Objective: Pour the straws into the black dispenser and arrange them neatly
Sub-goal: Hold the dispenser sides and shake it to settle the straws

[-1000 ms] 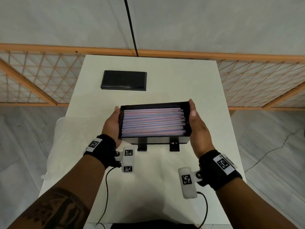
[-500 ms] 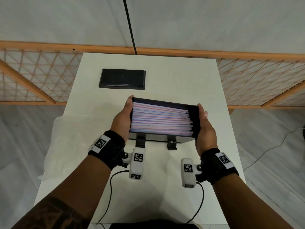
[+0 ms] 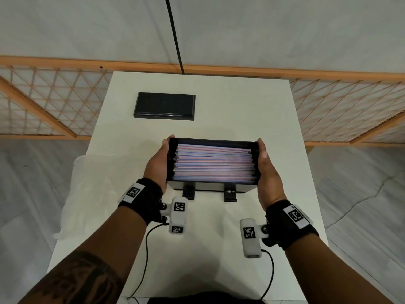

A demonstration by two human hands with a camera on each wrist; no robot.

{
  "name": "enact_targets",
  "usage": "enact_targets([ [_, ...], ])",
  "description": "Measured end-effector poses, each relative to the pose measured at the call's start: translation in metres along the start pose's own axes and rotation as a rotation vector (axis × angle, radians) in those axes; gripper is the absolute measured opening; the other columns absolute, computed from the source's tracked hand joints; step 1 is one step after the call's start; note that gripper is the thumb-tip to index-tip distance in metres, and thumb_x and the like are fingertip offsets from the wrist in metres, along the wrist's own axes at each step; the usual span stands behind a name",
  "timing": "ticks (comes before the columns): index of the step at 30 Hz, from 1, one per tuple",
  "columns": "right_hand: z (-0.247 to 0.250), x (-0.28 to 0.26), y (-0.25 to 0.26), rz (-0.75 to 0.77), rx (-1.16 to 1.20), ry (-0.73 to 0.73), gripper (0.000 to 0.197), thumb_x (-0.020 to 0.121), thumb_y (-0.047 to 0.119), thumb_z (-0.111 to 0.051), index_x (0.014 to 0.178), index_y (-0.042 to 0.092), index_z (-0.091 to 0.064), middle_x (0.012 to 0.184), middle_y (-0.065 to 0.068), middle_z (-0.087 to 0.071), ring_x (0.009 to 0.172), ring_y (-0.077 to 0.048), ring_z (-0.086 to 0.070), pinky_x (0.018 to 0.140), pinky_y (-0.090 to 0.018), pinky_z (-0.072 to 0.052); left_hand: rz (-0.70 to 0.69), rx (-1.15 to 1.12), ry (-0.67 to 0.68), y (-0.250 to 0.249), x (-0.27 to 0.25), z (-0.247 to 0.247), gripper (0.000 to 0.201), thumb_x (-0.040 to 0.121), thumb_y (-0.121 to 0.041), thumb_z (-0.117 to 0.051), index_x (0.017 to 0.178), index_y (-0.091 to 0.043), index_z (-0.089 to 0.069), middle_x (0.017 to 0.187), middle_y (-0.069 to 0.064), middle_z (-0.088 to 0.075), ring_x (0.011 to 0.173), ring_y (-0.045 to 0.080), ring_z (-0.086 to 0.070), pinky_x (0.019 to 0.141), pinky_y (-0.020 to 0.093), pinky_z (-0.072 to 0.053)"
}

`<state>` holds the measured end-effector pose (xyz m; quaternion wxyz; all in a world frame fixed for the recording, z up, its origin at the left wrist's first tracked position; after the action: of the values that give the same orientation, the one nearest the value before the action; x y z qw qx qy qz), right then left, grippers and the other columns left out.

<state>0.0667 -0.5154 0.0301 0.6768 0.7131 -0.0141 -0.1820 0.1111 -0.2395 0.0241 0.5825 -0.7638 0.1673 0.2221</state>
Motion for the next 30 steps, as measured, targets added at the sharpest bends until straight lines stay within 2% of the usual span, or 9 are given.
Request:
enact_targets([
  [5, 0.007, 0.003, -0.003, -0.035, 0.042, -0.054, 0.051, 0.106, 0.055, -0.033, 0.151, 0.036, -0.043, 0.147, 0.021, -0.051, 0.135, 0.004, -0.047, 0.121, -0.034, -0.030, 0.011, 0.003, -0.006, 0.004, 0.002, 0.003, 0.047, 0.101, -0.058, -0.038, 0.130, -0.034, -0.065, 0.124, 0.001, -0.070, 0.117, 0.026, -0.064, 0.108, 0.051, -0.044],
  [10, -0.005, -0.002, 0.005, -0.044, 0.043, -0.054, 0.048, 0.107, 0.051, -0.033, 0.151, 0.036, -0.043, 0.140, 0.024, -0.055, 0.124, 0.012, -0.052, 0.120, -0.031, -0.033, 0.024, -0.013, -0.038, 0.002, -0.001, 0.005, 0.048, 0.100, -0.058, -0.041, 0.120, -0.027, -0.071, 0.119, 0.006, -0.072, 0.115, 0.030, -0.065, 0.107, 0.050, -0.046],
  [14, -0.022, -0.008, 0.021, 0.007, -0.002, 0.032, 0.054, 0.105, 0.053, -0.032, 0.155, 0.032, -0.037, 0.135, 0.031, -0.057, 0.124, 0.014, -0.051, 0.107, -0.015, -0.038, 0.009, -0.145, -0.024, -0.002, 0.001, 0.016, 0.050, 0.104, -0.051, -0.036, 0.127, -0.019, -0.067, 0.122, 0.009, -0.070, 0.114, 0.029, -0.066, 0.096, 0.042, -0.052],
  [17, -0.012, -0.008, 0.022, 0.020, 0.035, -0.002, 0.056, 0.104, 0.054, -0.033, 0.155, 0.031, -0.038, 0.139, 0.022, -0.058, 0.128, 0.006, -0.052, 0.115, -0.027, -0.038, -0.029, -0.138, -0.025, -0.001, -0.002, 0.014, 0.041, 0.103, -0.047, -0.042, 0.113, -0.022, -0.073, 0.110, 0.003, -0.075, 0.102, 0.021, -0.070, 0.094, 0.038, -0.051],
  [19, -0.014, -0.009, 0.023, 0.051, 0.011, 0.049, 0.066, 0.099, 0.057, -0.035, 0.158, 0.028, -0.030, 0.149, 0.021, -0.048, 0.138, 0.004, -0.043, 0.116, -0.024, -0.034, -0.045, -0.158, -0.018, -0.004, -0.003, 0.011, 0.041, 0.103, -0.046, -0.043, 0.118, -0.021, -0.071, 0.114, 0.004, -0.074, 0.106, 0.022, -0.069, 0.097, 0.040, -0.051],
  [21, -0.010, -0.011, 0.015, 0.012, 0.059, 0.055, 0.078, 0.093, 0.068, -0.043, 0.158, 0.026, -0.032, 0.142, 0.025, -0.053, 0.133, 0.006, -0.048, 0.111, -0.022, -0.037, -0.039, -0.147, 0.003, -0.005, -0.003, 0.007, 0.041, 0.102, -0.046, -0.045, 0.119, -0.020, -0.071, 0.116, 0.006, -0.073, 0.109, 0.025, -0.067, 0.100, 0.041, -0.050],
  [23, -0.002, -0.008, 0.009, -0.014, 0.092, 0.005, 0.088, 0.085, 0.077, -0.050, 0.156, 0.027, -0.035, 0.142, 0.020, -0.056, 0.130, 0.003, -0.052, 0.113, -0.029, -0.038, -0.025, -0.066, -0.003, -0.002, -0.001, 0.004, 0.037, 0.099, -0.049, -0.053, 0.120, -0.024, -0.071, 0.118, 0.005, -0.072, 0.113, 0.025, -0.065, 0.105, 0.043, -0.048],
  [27, 0.004, -0.005, 0.009, -0.014, -0.055, -0.020, 0.050, 0.108, 0.044, -0.035, 0.154, 0.024, -0.040, 0.143, 0.013, -0.054, 0.129, 0.003, -0.052, 0.118, -0.033, -0.035, -0.099, 0.417, 0.059, -0.004, 0.013, -0.003, 0.050, 0.093, -0.048, -0.051, 0.141, -0.037, -0.046, 0.133, -0.002, -0.058, 0.122, 0.023, -0.056, 0.112, 0.045, -0.040],
  [30, 0.021, -0.010, 0.045, 0.209, -0.441, -0.235, 0.037, 0.105, 0.032, -0.051, 0.140, 0.020, -0.058, 0.135, 0.007, -0.063, 0.126, -0.007, -0.056, 0.111, -0.023, -0.038, -0.311, 0.737, -0.104, -0.032, 0.008, 0.003, 0.041, 0.099, -0.027, -0.055, 0.139, -0.024, -0.048, 0.131, -0.005, -0.053, 0.120, 0.018, -0.054, 0.106, 0.033, -0.042],
])
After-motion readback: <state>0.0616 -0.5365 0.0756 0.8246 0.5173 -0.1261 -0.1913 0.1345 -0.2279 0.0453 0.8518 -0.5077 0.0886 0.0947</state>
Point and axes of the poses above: each hand's wrist, its own x-axis towards the middle knuckle, its own z-axis out of the back of the hand, y = z × x, the point moved 9 cm from there along x, towards the middle knuckle
